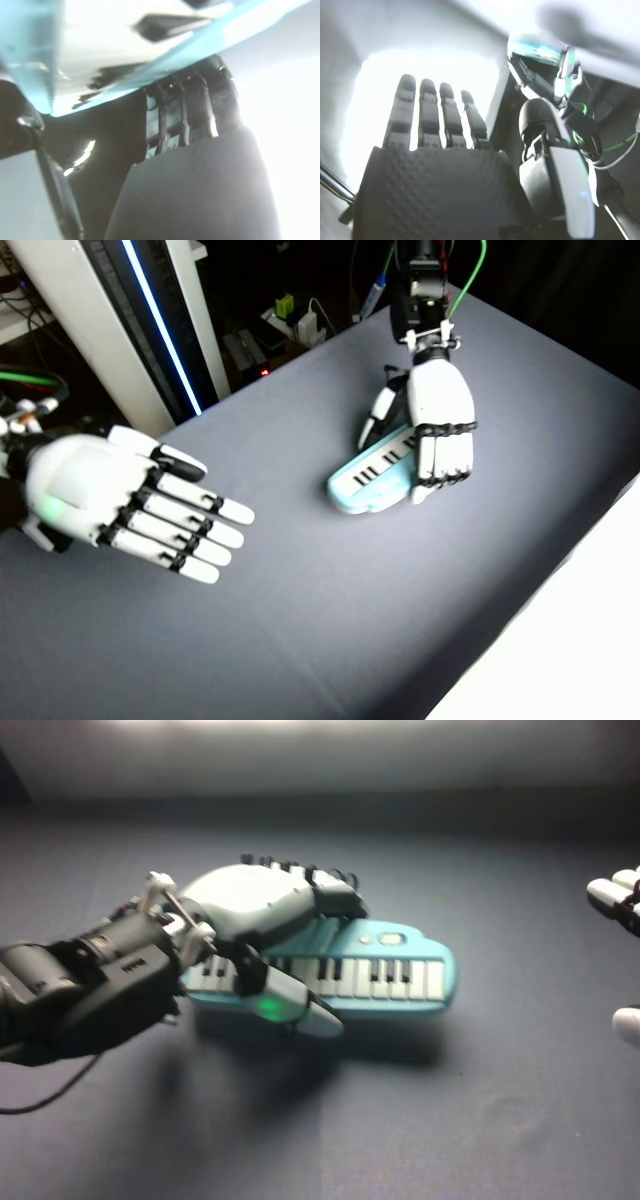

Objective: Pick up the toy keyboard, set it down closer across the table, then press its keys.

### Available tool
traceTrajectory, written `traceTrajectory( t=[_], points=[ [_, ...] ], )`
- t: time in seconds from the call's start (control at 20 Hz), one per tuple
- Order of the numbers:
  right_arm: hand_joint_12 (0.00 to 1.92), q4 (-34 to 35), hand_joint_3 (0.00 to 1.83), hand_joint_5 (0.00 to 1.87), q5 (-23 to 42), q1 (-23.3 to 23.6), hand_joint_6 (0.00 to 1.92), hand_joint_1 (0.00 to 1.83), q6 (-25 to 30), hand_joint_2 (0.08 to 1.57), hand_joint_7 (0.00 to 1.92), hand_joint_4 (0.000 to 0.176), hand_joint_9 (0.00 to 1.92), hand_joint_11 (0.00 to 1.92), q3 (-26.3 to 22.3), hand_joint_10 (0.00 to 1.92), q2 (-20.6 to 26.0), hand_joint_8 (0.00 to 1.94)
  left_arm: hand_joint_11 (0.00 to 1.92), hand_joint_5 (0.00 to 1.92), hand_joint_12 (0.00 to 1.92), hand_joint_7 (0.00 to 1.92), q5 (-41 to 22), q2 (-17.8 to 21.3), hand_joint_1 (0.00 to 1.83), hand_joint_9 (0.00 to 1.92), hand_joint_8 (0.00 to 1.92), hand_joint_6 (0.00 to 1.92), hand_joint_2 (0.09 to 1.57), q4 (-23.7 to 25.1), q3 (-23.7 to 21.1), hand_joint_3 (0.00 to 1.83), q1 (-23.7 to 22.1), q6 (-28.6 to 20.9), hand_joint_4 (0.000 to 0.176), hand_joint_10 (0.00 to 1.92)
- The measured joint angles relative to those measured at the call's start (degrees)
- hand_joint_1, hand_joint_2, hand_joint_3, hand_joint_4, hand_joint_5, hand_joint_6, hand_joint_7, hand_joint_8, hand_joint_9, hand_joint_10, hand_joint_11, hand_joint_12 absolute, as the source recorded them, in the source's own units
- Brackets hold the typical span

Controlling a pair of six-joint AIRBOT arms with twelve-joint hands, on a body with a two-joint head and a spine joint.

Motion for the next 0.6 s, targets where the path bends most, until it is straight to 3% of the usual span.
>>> traceTrajectory(
  t=[0.1,0.15,0.25,0.3,0.4,0.45,0.5,0.55,0.6],
  points=[
    [0.0,0.1,0.01,0.0,0.8,0.0,0.0,0.04,0.3,1.38,0.0,0.049,0.0,0.0,-0.2,0.0,0.3,0.0,0.2,0.66,1.73,0.33,1.0,-1.8,1.07,0.29,1.24,1.47,1.28,2.1,0.6,0.0,-0.7,-1.3,0.0,1.39],
    [0.0,-0.4,0.01,0.0,1.5,0.0,0.0,0.01,0.4,1.39,0.0,0.05,0.0,0.0,-0.3,0.0,0.5,0.0,0.31,0.69,1.8,0.36,1.1,-2.4,1.08,0.31,1.29,1.42,1.26,2.6,0.7,0.0,-0.9,-1.8,0.0,1.49],
    [0.0,-0.8,0.01,0.0,1.9,0.0,0.0,0.0,0.5,1.39,0.0,0.008,0.0,0.0,-0.5,0.0,0.6,0.0,0.28,0.73,1.8,0.35,1.2,-2.7,1.08,0.26,1.18,1.36,1.24,3.1,0.7,0.0,-1.2,-2.2,0.0,1.45],
    [0.0,-0.7,0.01,0.0,1.8,0.0,0.0,0.0,0.5,1.39,0.0,0.0,0.0,0.0,-0.5,0.0,0.6,0.0,0.27,0.72,1.78,0.37,1.0,-2.8,1.07,0.29,1.14,1.37,1.24,3.3,1.1,0.0,-1.2,-2.5,0.0,1.43],
    [0.0,-0.6,0.0,0.0,2.0,0.0,0.0,0.0,0.5,1.38,0.0,0.0,0.0,0.0,-0.5,0.0,0.6,0.0,0.14,0.68,1.55,0.43,1.3,-3.0,1.05,0.29,0.53,1.44,1.27,3.5,1.5,0.0,-1.2,-3.0,0.0,0.92],
    [0.0,-0.7,0.0,0.0,2.1,0.0,0.0,0.0,0.6,1.39,0.0,0.001,0.0,0.0,-0.5,0.0,0.6,0.0,0.15,0.68,1.52,0.48,1.5,-3.9,1.06,0.3,0.45,1.42,1.26,4.3,2.1,0.0,-1.5,-3.1,0.0,0.89],
    [0.0,-1.0,0.0,0.0,2.3,0.0,0.0,0.0,0.8,1.39,0.0,0.0,0.0,0.0,-0.5,0.0,0.6,0.0,0.11,0.44,1.44,0.45,2.7,-5.0,1.09,0.27,0.35,0.87,1.18,5.0,2.9,0.0,-2.1,-3.9,0.0,0.78],
    [0.0,-1.3,0.0,0.0,2.4,0.0,0.0,0.0,1.0,1.39,0.0,0.0,0.0,0.0,-0.5,0.0,0.6,0.0,0.02,0.39,1.37,0.42,3.3,-6.1,1.04,0.26,0.18,0.46,1.16,5.8,3.3,0.0,-2.5,-4.2,0.0,0.58],
    [0.0,-2.2,0.0,0.0,3.0,0.0,0.0,0.0,1.1,1.39,0.0,0.0,0.0,0.0,-0.5,0.0,0.6,0.0,0.0,0.38,1.29,0.41,3.7,-7.9,1.0,0.28,0.07,0.2,1.16,7.2,3.5,0.0,-3.1,-5.5,0.0,0.42]
  ],
)
